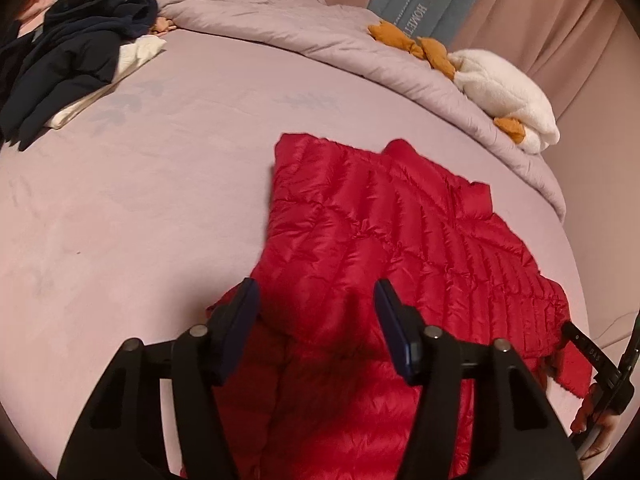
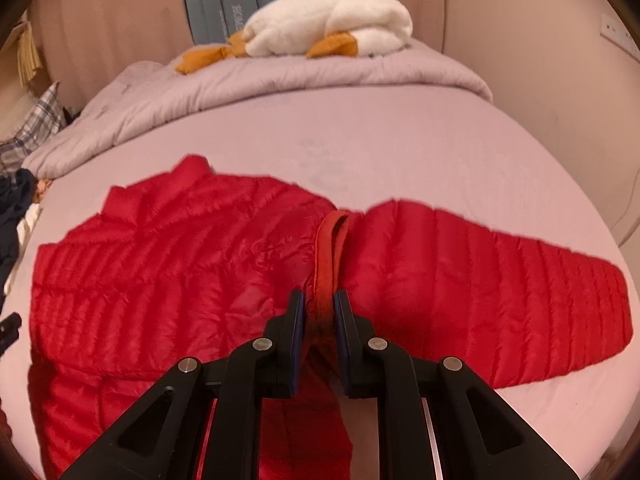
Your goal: Fold large clothes
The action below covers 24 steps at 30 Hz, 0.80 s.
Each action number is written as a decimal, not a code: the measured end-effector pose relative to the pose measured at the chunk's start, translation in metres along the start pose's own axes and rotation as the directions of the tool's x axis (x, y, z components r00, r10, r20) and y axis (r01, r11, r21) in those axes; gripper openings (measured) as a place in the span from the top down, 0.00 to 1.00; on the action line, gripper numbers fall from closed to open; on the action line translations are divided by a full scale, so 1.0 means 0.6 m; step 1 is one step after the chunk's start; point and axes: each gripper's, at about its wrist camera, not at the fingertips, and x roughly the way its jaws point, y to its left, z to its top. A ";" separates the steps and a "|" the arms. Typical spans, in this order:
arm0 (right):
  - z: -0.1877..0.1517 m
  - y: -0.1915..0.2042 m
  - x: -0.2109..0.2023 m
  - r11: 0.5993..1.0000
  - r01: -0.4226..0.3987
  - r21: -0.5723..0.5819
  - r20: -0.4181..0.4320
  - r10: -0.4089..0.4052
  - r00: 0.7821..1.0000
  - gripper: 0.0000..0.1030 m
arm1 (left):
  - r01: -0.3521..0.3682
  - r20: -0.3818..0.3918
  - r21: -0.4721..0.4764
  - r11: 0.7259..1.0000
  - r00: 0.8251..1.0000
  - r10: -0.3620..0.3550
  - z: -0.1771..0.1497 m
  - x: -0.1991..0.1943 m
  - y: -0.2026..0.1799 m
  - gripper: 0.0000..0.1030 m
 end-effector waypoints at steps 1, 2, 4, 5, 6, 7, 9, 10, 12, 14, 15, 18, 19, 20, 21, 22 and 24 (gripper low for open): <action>-0.002 -0.002 0.006 1.000 0.002 0.003 -0.010 -0.002 1.000 0.85 | -0.013 -0.010 0.007 1.000 1.000 0.013 -0.001 0.008 -0.002 0.44; -0.005 -0.003 0.011 1.000 0.004 0.004 -0.016 -0.004 1.000 0.85 | -0.023 -0.019 0.012 1.000 1.000 0.023 -0.003 0.015 -0.003 0.45; -0.008 -0.004 0.018 1.000 0.011 0.006 -0.026 -0.011 1.000 0.85 | -0.046 -0.042 0.023 0.999 0.998 0.047 -0.007 0.031 -0.003 0.46; -0.010 -0.005 0.022 1.000 0.013 0.006 -0.031 -0.013 0.999 0.85 | -0.061 -0.048 0.023 0.998 0.997 0.062 -0.010 0.038 -0.002 0.46; -0.012 -0.005 0.024 1.000 0.014 0.008 -0.035 -0.013 0.999 0.85 | -0.082 -0.050 0.026 0.996 0.995 0.083 -0.014 0.043 -0.001 0.46; -0.013 -0.007 0.027 1.000 0.013 0.010 -0.040 -0.013 0.999 0.85 | -0.097 -0.048 0.034 0.995 0.994 0.099 -0.017 0.046 -0.002 0.46; -0.015 -0.009 0.033 1.000 0.014 0.015 -0.046 -0.013 0.999 0.85 | -0.121 -0.049 0.038 0.992 0.991 0.123 -0.022 0.055 0.000 0.45; -0.017 -0.011 0.036 1.000 0.013 0.019 -0.051 -0.012 0.999 0.85 | -0.118 -0.056 0.027 0.993 0.991 0.119 -0.022 0.060 0.005 0.44; -0.020 -0.014 0.040 0.999 0.014 0.031 -0.053 -0.012 0.999 0.85 | -0.116 -0.080 0.003 0.993 0.990 0.116 -0.022 0.072 0.017 0.44; -0.026 -0.019 0.041 0.999 0.011 0.043 -0.049 -0.009 0.999 0.85 | -0.124 -0.088 -0.009 0.992 0.989 0.123 -0.021 0.077 0.029 0.44; -0.028 -0.021 0.041 0.999 0.009 0.045 -0.047 -0.007 0.999 0.85 | -0.124 -0.088 -0.014 0.992 0.989 0.122 -0.021 0.079 0.031 0.44; -0.034 -0.024 0.038 0.999 0.022 0.040 -0.041 -0.020 0.999 0.85 | -0.127 -0.089 -0.022 0.992 0.988 0.124 -0.020 0.077 0.035 0.42; -0.035 -0.025 0.036 0.999 0.020 0.041 -0.041 -0.018 0.999 0.85 | -0.130 -0.088 -0.023 0.991 0.988 0.127 -0.020 0.077 0.035 0.42; -0.035 -0.027 0.034 0.999 0.017 0.045 -0.041 -0.015 0.999 0.85 | -0.131 -0.087 -0.024 0.991 0.988 0.129 -0.020 0.078 0.034 0.42; -0.035 -0.030 0.031 0.999 0.012 0.051 -0.039 -0.010 0.999 0.84 | -0.133 -0.087 -0.024 0.991 0.988 0.130 -0.020 0.079 0.032 0.42; -0.035 -0.034 0.027 0.998 0.011 0.058 -0.037 -0.009 0.999 0.83 | -0.134 -0.087 -0.026 0.991 0.988 0.132 -0.020 0.079 0.031 0.42; -0.034 -0.042 0.021 0.997 0.007 0.071 -0.029 -0.005 1.000 0.76 | -0.139 -0.086 -0.033 0.990 0.987 0.135 -0.019 0.080 0.032 0.41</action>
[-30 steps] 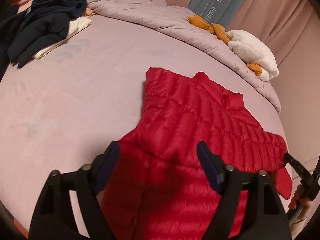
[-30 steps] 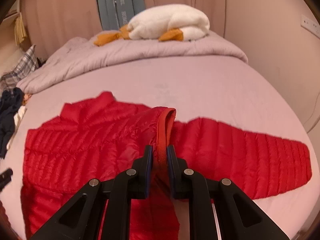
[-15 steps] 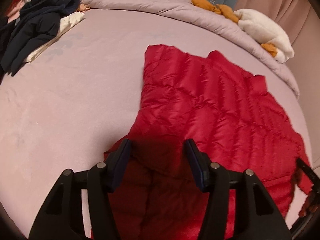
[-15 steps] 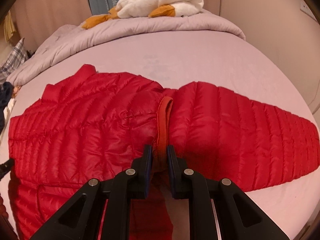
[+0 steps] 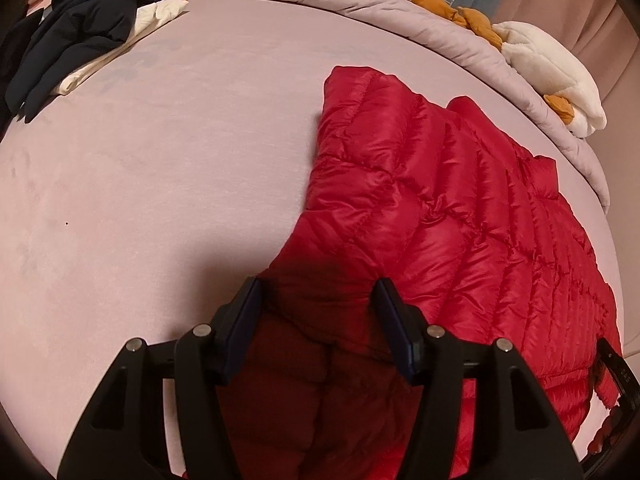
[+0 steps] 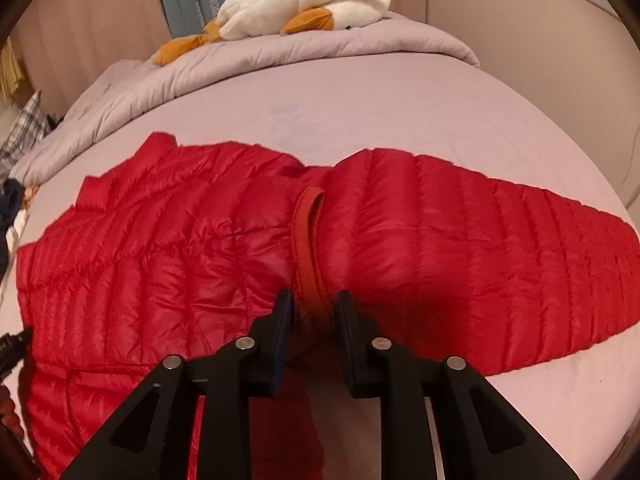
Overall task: Fold large clothes
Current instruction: 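Open the right tool and move it to the other sleeve cuff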
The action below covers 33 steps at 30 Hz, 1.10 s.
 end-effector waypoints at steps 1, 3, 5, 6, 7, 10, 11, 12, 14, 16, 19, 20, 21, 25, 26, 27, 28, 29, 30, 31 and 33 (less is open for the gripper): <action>0.000 -0.006 -0.004 1.000 -0.002 0.006 0.004 0.002 1.000 0.75 | -0.003 -0.001 -0.003 1.000 1.000 0.003 0.001 0.000 0.002 0.40; 0.003 -0.013 -0.008 1.000 0.004 0.009 0.009 -0.004 1.000 0.74 | -0.011 -0.002 -0.012 1.000 1.000 0.010 0.002 -0.001 0.004 0.37; 0.003 -0.023 -0.015 0.994 0.105 0.007 0.032 -0.105 0.994 0.74 | -0.039 0.003 -0.016 0.999 0.999 0.039 0.002 -0.006 0.005 0.33; 0.003 -0.029 -0.020 0.985 0.173 0.000 0.049 -0.173 0.984 0.74 | -0.047 0.007 -0.017 0.999 0.999 0.047 0.002 -0.010 0.007 0.30; 0.004 -0.037 -0.025 0.978 0.208 -0.003 0.062 -0.207 0.976 0.74 | -0.049 0.007 -0.018 0.999 0.999 0.049 0.001 -0.013 0.008 0.29; 0.003 -0.092 -0.046 0.983 0.173 0.065 0.057 -0.176 0.983 0.74 | -0.033 -0.001 -0.028 0.999 0.999 0.033 -0.001 -0.027 0.011 0.29; 0.002 -0.110 -0.053 0.983 0.160 0.092 0.057 -0.166 0.985 0.72 | -0.028 0.000 -0.025 0.999 1.000 0.028 -0.002 -0.034 0.010 0.27; 0.000 -0.128 -0.062 0.980 0.158 0.118 0.062 -0.166 0.984 0.63 | -0.025 0.003 -0.022 0.999 1.000 0.025 -0.003 -0.041 0.008 0.25; -0.003 -0.160 -0.081 0.971 0.177 0.162 0.084 -0.193 0.978 0.48 | -0.005 0.016 -0.014 1.000 1.000 0.005 -0.004 -0.064 -0.001 0.18; -0.006 -0.203 -0.107 0.957 0.192 0.219 0.114 -0.221 0.969 0.46 | 0.028 0.044 0.001 1.000 0.999 -0.028 -0.007 -0.091 -0.013 0.14; -0.014 -0.259 -0.131 0.940 0.164 0.299 0.133 -0.211 0.968 0.38 | 0.066 0.088 0.039 0.997 0.994 -0.069 -0.013 -0.136 -0.037 0.05; -0.015 -0.270 -0.134 0.933 0.154 0.324 0.137 -0.208 0.968 0.28 | 0.084 0.108 0.057 0.995 0.990 -0.089 -0.017 -0.154 -0.047 0.04; -0.019 -0.294 -0.141 0.921 0.145 0.362 0.144 -0.208 0.967 0.22 | 0.103 0.121 0.076 0.992 0.986 -0.112 -0.021 -0.170 -0.058 0.01; -0.052 -0.355 -0.154 0.862 0.145 0.486 0.135 -0.238 0.962 0.22 | 0.183 0.136 0.129 0.975 0.970 -0.200 -0.039 -0.214 -0.091 0.01; -0.054 -0.366 -0.148 0.850 0.141 0.507 0.129 -0.237 0.963 0.22 | 0.199 0.132 0.141 0.970 0.967 -0.218 -0.045 -0.221 -0.099 0.01; -0.061 -0.382 -0.145 0.835 0.134 0.534 0.122 -0.233 0.965 0.22 | 0.214 0.125 0.154 0.965 0.964 -0.234 -0.051 -0.226 -0.109 0.01; -0.070 -0.398 -0.141 0.818 0.133 0.560 0.111 -0.232 0.966 0.22 | 0.223 0.120 0.163 0.961 0.962 -0.244 -0.055 -0.229 -0.114 0.01; -0.076 -0.404 -0.138 0.805 0.135 0.577 0.102 -0.236 0.967 0.22 | 0.231 0.113 0.173 0.957 0.961 -0.253 -0.061 -0.232 -0.121 0.01; -0.084 -0.419 -0.133 0.785 0.139 0.604 0.090 -0.240 0.967 0.22 | 0.237 0.109 0.181 0.955 0.960 -0.258 -0.065 -0.235 -0.128 0.01; -0.089 -0.430 -0.128 0.770 0.140 0.623 0.081 -0.241 0.967 0.22 | 0.244 0.103 0.189 0.951 0.958 -0.267 -0.070 -0.238 -0.133 0.01; -0.103 -0.452 -0.118 0.735 0.138 0.664 0.060 -0.236 0.970 0.22 | 0.250 0.096 0.201 0.947 0.957 -0.273 -0.079 -0.242 -0.140 0.01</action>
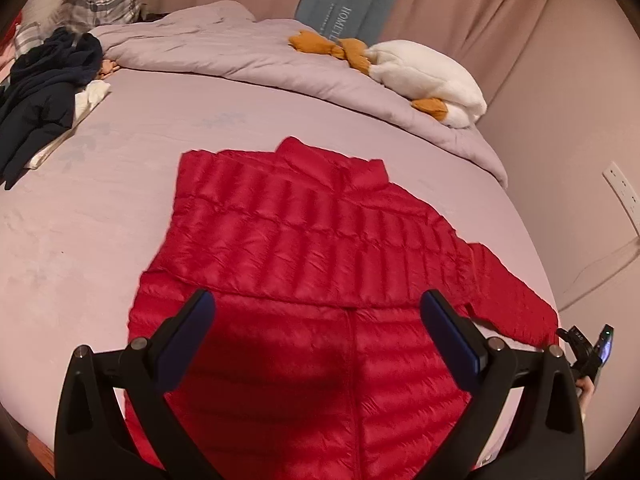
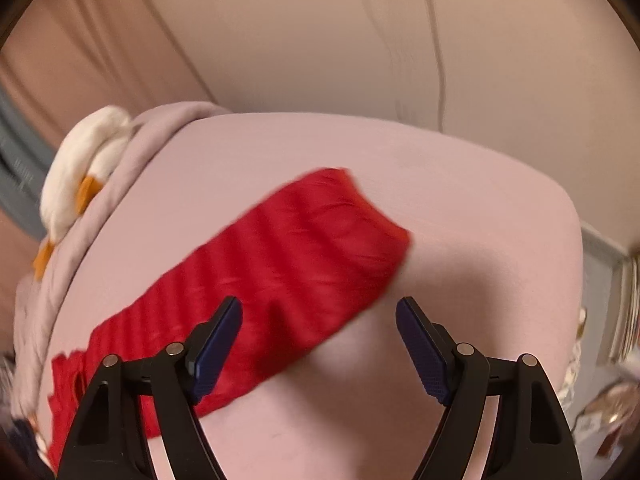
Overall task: Fold large clothes
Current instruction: 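Open the right tool and move it to the other sleeve cuff, then close the right tool on the other sleeve cuff, then lift the held sleeve with the right tool toward the jacket body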
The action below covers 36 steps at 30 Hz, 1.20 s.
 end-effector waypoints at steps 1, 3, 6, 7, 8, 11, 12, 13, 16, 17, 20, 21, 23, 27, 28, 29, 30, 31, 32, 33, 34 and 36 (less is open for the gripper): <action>0.000 -0.011 0.008 1.000 0.010 0.021 -0.012 -0.010 1.000 0.22 | -0.002 -0.004 0.008 1.000 1.000 0.002 -0.006 -0.001 -0.009 0.01; -0.001 -0.021 0.018 0.999 0.017 0.039 -0.018 -0.016 1.000 0.22 | -0.006 -0.020 0.028 1.000 1.000 0.006 -0.012 0.002 -0.017 0.01; -0.003 -0.030 0.030 0.997 -0.016 0.076 -0.026 0.018 1.000 0.25 | 0.000 -0.030 0.027 1.000 1.000 0.001 -0.018 0.003 -0.021 0.01; -0.003 -0.030 0.032 0.996 -0.023 0.086 -0.021 0.025 0.999 0.26 | 0.001 -0.031 0.024 1.000 1.000 0.000 -0.019 0.003 -0.021 0.01; -0.005 -0.030 0.031 0.995 -0.026 0.092 -0.016 0.027 0.999 0.28 | 0.002 -0.033 0.021 1.000 0.999 -0.001 -0.020 0.004 -0.021 0.01; -0.005 -0.025 0.037 0.993 -0.051 0.103 -0.005 0.052 0.999 0.42 | 0.004 -0.035 0.022 1.000 0.999 -0.003 -0.022 0.004 -0.023 0.01; -0.006 -0.022 0.041 0.993 -0.056 0.104 -0.005 0.057 0.998 0.51 | 0.003 -0.035 0.022 1.000 0.999 -0.002 -0.022 0.004 -0.024 0.01; -0.006 -0.019 0.045 0.992 -0.065 0.106 -0.007 0.066 0.998 0.56 | 0.001 -0.036 0.021 1.000 0.999 0.000 -0.022 0.004 -0.023 0.01; -0.005 -0.013 0.047 0.994 -0.055 0.090 -0.007 0.056 0.998 0.78 | -0.004 -0.033 0.015 1.000 0.999 0.005 -0.020 0.003 -0.020 0.01; -0.004 -0.015 0.044 0.995 -0.053 0.090 -0.005 0.054 0.999 0.82 | -0.006 -0.030 0.012 1.000 1.000 0.006 -0.020 0.000 -0.018 0.01; 0.000 -0.011 0.029 0.995 -0.047 0.085 0.019 0.046 0.999 0.93 | -0.011 -0.012 0.005 1.000 1.000 0.011 -0.017 -0.010 -0.011 0.01; 0.002 -0.005 0.021 0.997 -0.045 0.070 0.032 0.043 0.999 0.93 | -0.015 -0.004 0.003 1.000 1.000 0.015 -0.016 -0.014 -0.008 0.01; 0.005 0.007 0.003 0.998 -0.043 0.040 0.059 0.040 0.997 0.94 | -0.033 0.011 -0.003 0.999 0.999 0.033 -0.014 -0.021 0.000 0.01; 0.009 0.042 -0.049 0.998 -0.048 -0.041 0.126 0.053 0.991 0.94 | -0.054 0.047 -0.027 0.998 0.997 0.056 -0.011 -0.039 0.018 0.01; 0.010 0.054 -0.064 0.997 -0.055 -0.060 0.143 0.063 0.988 0.94 | -0.052 0.052 -0.033 0.998 0.997 0.053 -0.010 -0.043 0.022 0.01; 0.010 0.063 -0.077 0.995 -0.059 -0.080 0.152 0.071 0.986 0.94 | -0.047 0.057 -0.042 0.998 0.997 0.050 -0.009 -0.048 0.027 0.01; 0.010 0.074 -0.090 0.993 -0.058 -0.103 0.161 0.074 0.984 0.94 | -0.045 0.062 -0.053 0.998 0.997 0.049 -0.009 -0.051 0.030 0.01; 0.009 0.085 -0.102 0.991 -0.054 -0.120 0.171 0.074 0.982 0.95 | -0.045 0.068 -0.062 0.997 0.996 0.050 -0.009 -0.055 0.034 0.01; 0.009 0.095 -0.111 0.990 -0.051 -0.132 0.180 0.075 0.981 0.95 | -0.045 0.075 -0.070 0.997 0.996 0.050 -0.009 -0.059 0.037 0.01; 0.009 0.107 -0.122 0.988 -0.057 -0.145 0.190 0.084 0.978 0.95 | -0.044 0.082 -0.072 0.996 0.995 0.049 -0.009 -0.063 0.040 0.01; 0.009 0.119 -0.132 0.985 -0.070 -0.157 0.197 0.100 0.975 0.95 | -0.041 0.086 -0.071 0.997 0.995 0.048 -0.010 -0.066 0.041 0.01; 0.006 0.137 -0.147 0.980 -0.086 -0.180 0.205 0.123 0.971 0.95 | -0.035 0.093 -0.072 0.997 0.995 0.042 -0.011 -0.072 0.045 0.01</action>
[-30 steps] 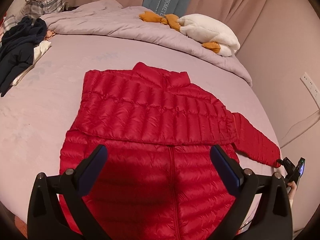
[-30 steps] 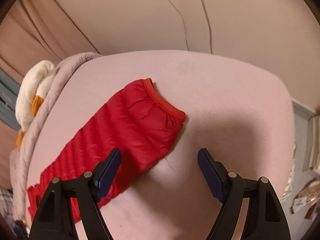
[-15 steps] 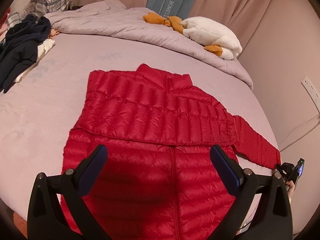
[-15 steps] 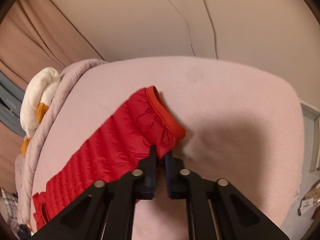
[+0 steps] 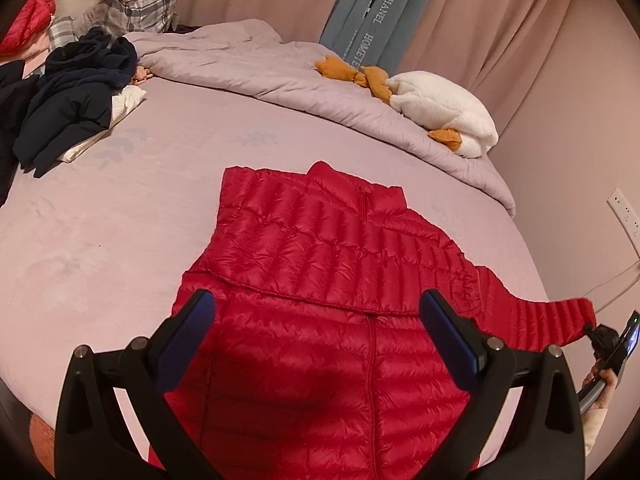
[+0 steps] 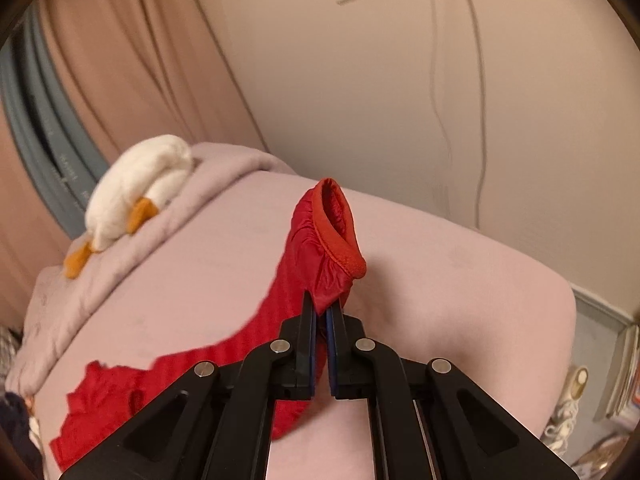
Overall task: Fold large clothes
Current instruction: 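Lift the held sleeve with the right tool toward the jacket body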
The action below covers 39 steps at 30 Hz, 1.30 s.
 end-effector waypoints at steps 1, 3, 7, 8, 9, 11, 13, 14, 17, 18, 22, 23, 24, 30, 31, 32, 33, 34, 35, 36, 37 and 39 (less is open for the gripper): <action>0.000 0.009 -0.007 1.000 -0.007 -0.012 0.007 0.007 1.000 0.95 | 0.004 0.004 -0.003 1.000 1.000 -0.004 0.000 -0.004 0.003 0.01; 0.004 0.037 -0.024 0.998 -0.025 -0.053 0.025 0.026 0.999 0.95 | 0.005 0.013 -0.010 1.000 1.000 -0.005 -0.001 -0.011 0.013 0.01; 0.009 0.086 -0.050 0.991 -0.054 -0.125 0.057 0.061 0.996 0.95 | -0.009 0.039 -0.029 1.000 0.999 0.010 -0.004 -0.026 0.033 0.01; 0.008 0.093 -0.059 0.988 -0.065 -0.137 0.063 0.074 0.995 0.95 | -0.012 0.043 -0.036 0.999 0.999 0.014 -0.005 -0.029 0.040 0.01; 0.008 0.104 -0.065 0.986 -0.077 -0.149 0.067 0.088 0.994 0.95 | -0.016 0.043 -0.044 0.999 0.999 0.018 -0.007 -0.030 0.047 0.01; 0.009 0.130 -0.074 0.979 -0.107 -0.175 0.076 0.122 0.990 0.95 | -0.026 0.042 -0.060 0.998 0.999 0.029 -0.010 -0.036 0.060 0.01; 0.007 0.157 -0.084 0.968 -0.140 -0.210 0.084 0.161 0.983 0.95 | -0.035 0.043 -0.071 0.997 0.998 0.038 -0.013 -0.040 0.070 0.01; 0.005 0.167 -0.088 0.962 -0.153 -0.225 0.085 0.175 0.981 0.95 | -0.038 0.047 -0.076 0.996 0.998 0.042 -0.015 -0.044 0.076 0.01; -0.004 0.200 -0.101 0.944 -0.193 -0.269 0.080 0.222 0.972 0.95 | -0.043 0.053 -0.088 0.995 0.997 0.048 -0.020 -0.052 0.089 0.01; -0.007 0.212 -0.106 0.935 -0.210 -0.285 0.076 0.240 0.968 0.95 | -0.047 0.053 -0.094 0.994 0.997 0.052 -0.022 -0.055 0.095 0.01; -0.025 0.257 -0.126 0.898 -0.270 -0.348 0.064 0.310 0.949 0.95 | -0.054 0.059 -0.117 0.992 0.996 0.062 -0.027 -0.062 0.114 0.01; -0.028 0.265 -0.133 0.889 -0.281 -0.361 0.059 0.323 0.945 0.95 | -0.053 0.061 -0.123 0.991 0.996 0.061 -0.028 -0.063 0.119 0.01; -0.033 0.278 -0.140 0.876 -0.296 -0.380 0.052 0.340 0.939 0.95 | -0.055 0.061 -0.130 0.990 0.996 0.063 -0.029 -0.065 0.124 0.01; -0.064 0.332 -0.166 0.807 -0.365 -0.464 0.016 0.420 0.908 0.95 | -0.059 0.059 -0.151 0.987 0.996 0.068 -0.035 -0.069 0.146 0.01; -0.071 0.339 -0.169 0.796 -0.380 -0.472 0.006 0.433 0.901 0.95 | -0.059 0.060 -0.154 0.986 0.996 0.069 -0.036 -0.070 0.148 0.01; -0.078 0.346 -0.171 0.779 -0.399 -0.484 -0.011 0.450 0.893 0.95 | -0.058 0.059 -0.158 0.986 0.996 0.068 -0.037 -0.071 0.151 0.01; -0.084 0.353 -0.173 0.765 -0.414 -0.494 -0.025 0.463 0.886 0.95 | -0.058 0.056 -0.161 0.985 0.996 0.067 -0.038 -0.070 0.154 0.01; -0.091 0.360 -0.174 0.750 -0.427 -0.506 -0.037 0.475 0.879 0.95 | -0.058 0.054 -0.162 0.985 0.996 0.068 -0.038 -0.070 0.156 0.01; -0.096 0.368 -0.178 0.737 -0.437 -0.516 -0.048 0.485 0.873 0.95 | -0.059 0.053 -0.163 0.985 0.996 0.068 -0.038 -0.070 0.157 0.01; -0.102 0.375 -0.180 0.724 -0.447 -0.525 -0.059 0.493 0.868 0.95 | -0.060 0.054 -0.162 0.985 0.996 0.069 -0.038 -0.070 0.159 0.01; -0.109 0.384 -0.181 0.708 -0.460 -0.536 -0.073 0.503 0.861 0.95 | -0.062 0.052 -0.162 0.985 0.996 0.071 -0.038 -0.070 0.161 0.01; -0.125 0.399 -0.186 0.680 -0.479 -0.555 -0.098 0.519 0.849 0.95 | -0.063 0.051 -0.166 0.984 0.996 0.072 -0.038 -0.070 0.165 0.01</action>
